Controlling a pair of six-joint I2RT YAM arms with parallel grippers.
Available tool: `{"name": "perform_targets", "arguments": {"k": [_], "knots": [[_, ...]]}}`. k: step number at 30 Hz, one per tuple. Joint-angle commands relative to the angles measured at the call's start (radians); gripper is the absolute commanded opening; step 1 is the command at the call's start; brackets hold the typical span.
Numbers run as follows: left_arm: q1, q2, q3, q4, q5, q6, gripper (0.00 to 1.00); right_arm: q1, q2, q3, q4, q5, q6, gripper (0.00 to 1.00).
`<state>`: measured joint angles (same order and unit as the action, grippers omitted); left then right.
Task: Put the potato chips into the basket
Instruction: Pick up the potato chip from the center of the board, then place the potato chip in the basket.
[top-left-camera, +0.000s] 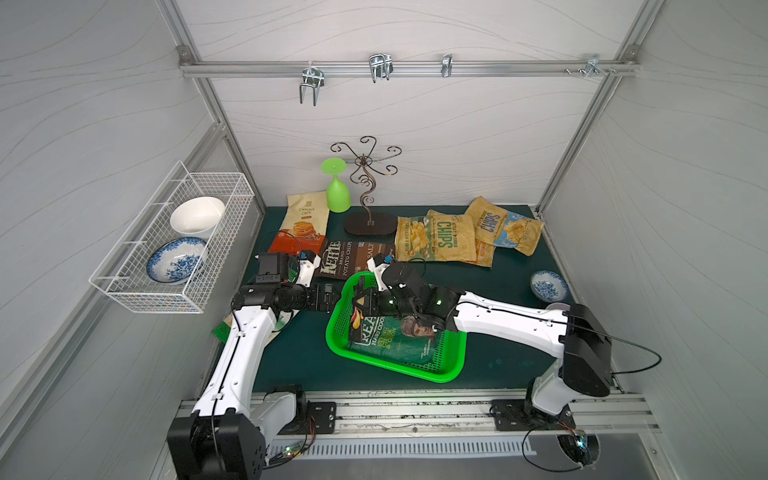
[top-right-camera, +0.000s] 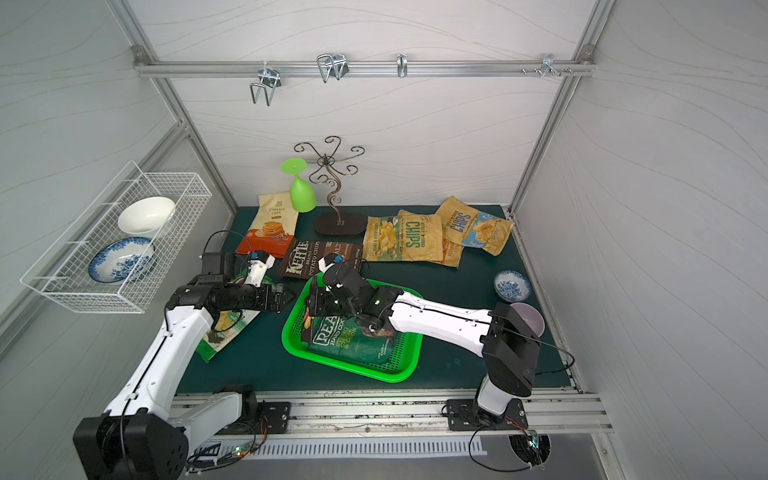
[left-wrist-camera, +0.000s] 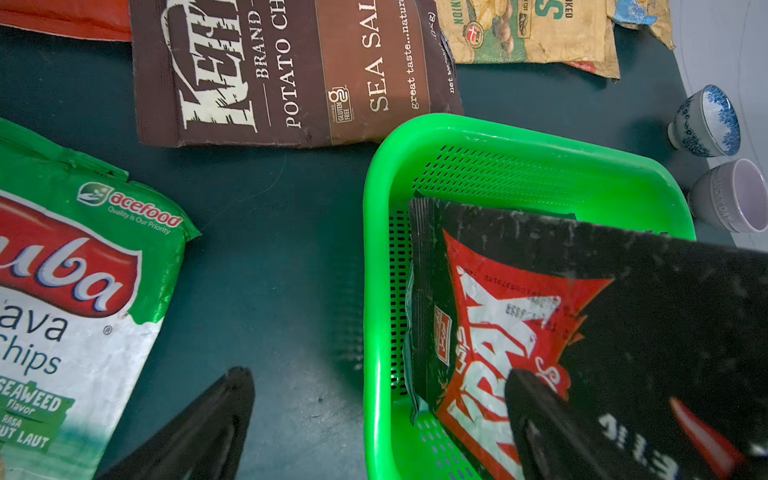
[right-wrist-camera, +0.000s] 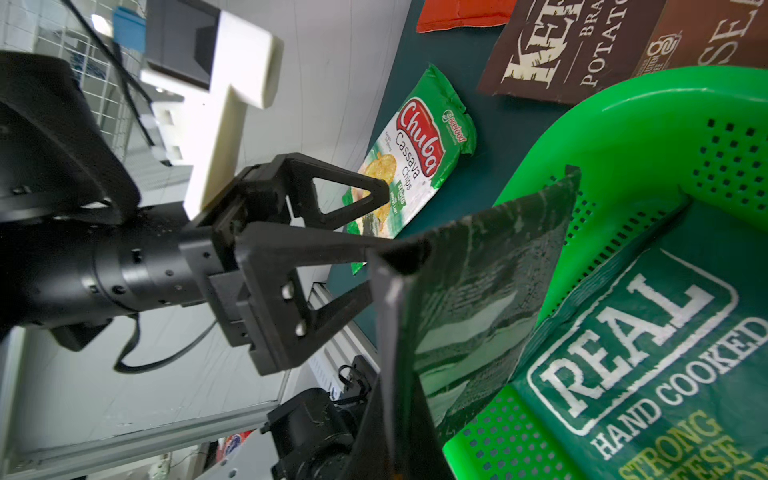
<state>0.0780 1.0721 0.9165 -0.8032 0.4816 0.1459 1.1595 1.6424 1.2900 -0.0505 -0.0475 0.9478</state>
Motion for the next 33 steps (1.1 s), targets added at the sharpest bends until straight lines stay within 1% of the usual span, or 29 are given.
{"name": "perform_targets", "arguments": {"k": [1,9,20,24,26,28,31,33], "knots": [[0.005,-0.017,0.004,0.029,-0.005,0.001,0.99,0.008,0.012,0.03,0.041,-0.024,0.088,0.0],[0.004,-0.017,0.004,0.028,-0.004,0.001,0.99,0.005,0.019,-0.013,0.044,-0.022,0.137,0.0],[0.003,-0.016,0.005,0.027,-0.002,0.001,0.99,-0.007,0.019,-0.085,0.032,-0.097,0.15,0.0],[0.004,-0.015,0.006,0.026,-0.003,0.001,0.99,-0.016,-0.009,-0.127,0.005,-0.072,0.141,0.0],[0.004,-0.014,0.005,0.026,-0.003,0.001,0.99,-0.023,-0.032,-0.146,-0.022,-0.053,0.131,0.1],[0.004,-0.015,0.005,0.025,-0.003,0.001,0.99,-0.03,-0.062,-0.157,-0.068,-0.017,0.107,0.23],[0.004,-0.013,0.005,0.025,-0.003,0.001,0.99,-0.042,-0.115,-0.171,-0.145,0.051,0.07,0.34],[0.004,-0.012,0.007,0.025,-0.002,0.001,0.99,-0.052,-0.153,-0.181,-0.197,0.097,0.05,0.38]]}}
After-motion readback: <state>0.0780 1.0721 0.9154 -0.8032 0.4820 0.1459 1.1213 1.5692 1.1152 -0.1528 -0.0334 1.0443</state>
